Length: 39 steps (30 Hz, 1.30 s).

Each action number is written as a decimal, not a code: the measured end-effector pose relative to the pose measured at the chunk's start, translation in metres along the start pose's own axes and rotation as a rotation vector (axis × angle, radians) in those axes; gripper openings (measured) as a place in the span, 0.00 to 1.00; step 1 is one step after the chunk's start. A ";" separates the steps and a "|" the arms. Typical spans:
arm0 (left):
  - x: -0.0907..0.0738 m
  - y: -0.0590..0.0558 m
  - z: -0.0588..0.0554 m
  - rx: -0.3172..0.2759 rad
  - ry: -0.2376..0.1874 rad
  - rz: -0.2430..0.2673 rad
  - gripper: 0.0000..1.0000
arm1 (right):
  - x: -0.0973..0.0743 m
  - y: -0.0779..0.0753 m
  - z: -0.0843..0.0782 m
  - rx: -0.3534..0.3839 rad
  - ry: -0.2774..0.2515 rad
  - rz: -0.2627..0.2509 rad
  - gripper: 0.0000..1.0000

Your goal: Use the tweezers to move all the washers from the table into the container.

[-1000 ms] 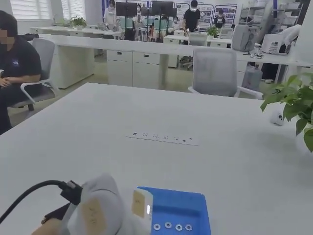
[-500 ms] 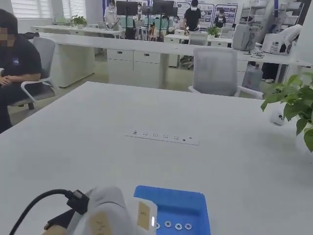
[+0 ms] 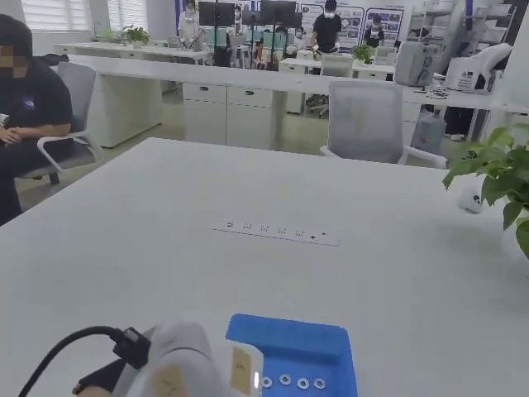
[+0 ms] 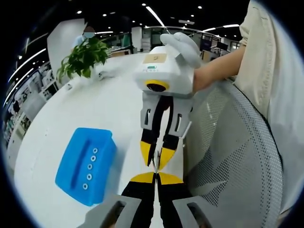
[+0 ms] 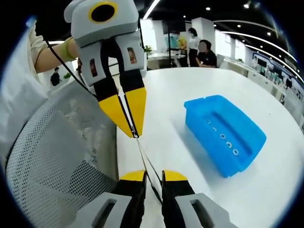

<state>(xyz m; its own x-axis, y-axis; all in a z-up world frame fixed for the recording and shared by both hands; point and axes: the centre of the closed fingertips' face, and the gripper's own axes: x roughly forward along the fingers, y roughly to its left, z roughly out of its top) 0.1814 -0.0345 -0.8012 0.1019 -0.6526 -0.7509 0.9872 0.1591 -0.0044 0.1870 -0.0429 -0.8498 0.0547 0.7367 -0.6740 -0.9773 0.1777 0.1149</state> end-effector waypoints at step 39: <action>0.021 0.006 -0.052 0.026 0.204 -0.036 0.00 | -0.013 0.000 -0.010 0.068 -0.041 -0.051 0.23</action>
<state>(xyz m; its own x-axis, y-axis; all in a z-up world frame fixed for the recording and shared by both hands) 0.1830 -0.0088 -0.8510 0.0421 -0.4939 -0.8685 0.9929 0.1172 -0.0185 0.1840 -0.0588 -0.8482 0.1133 0.7513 -0.6501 -0.9571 0.2581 0.1315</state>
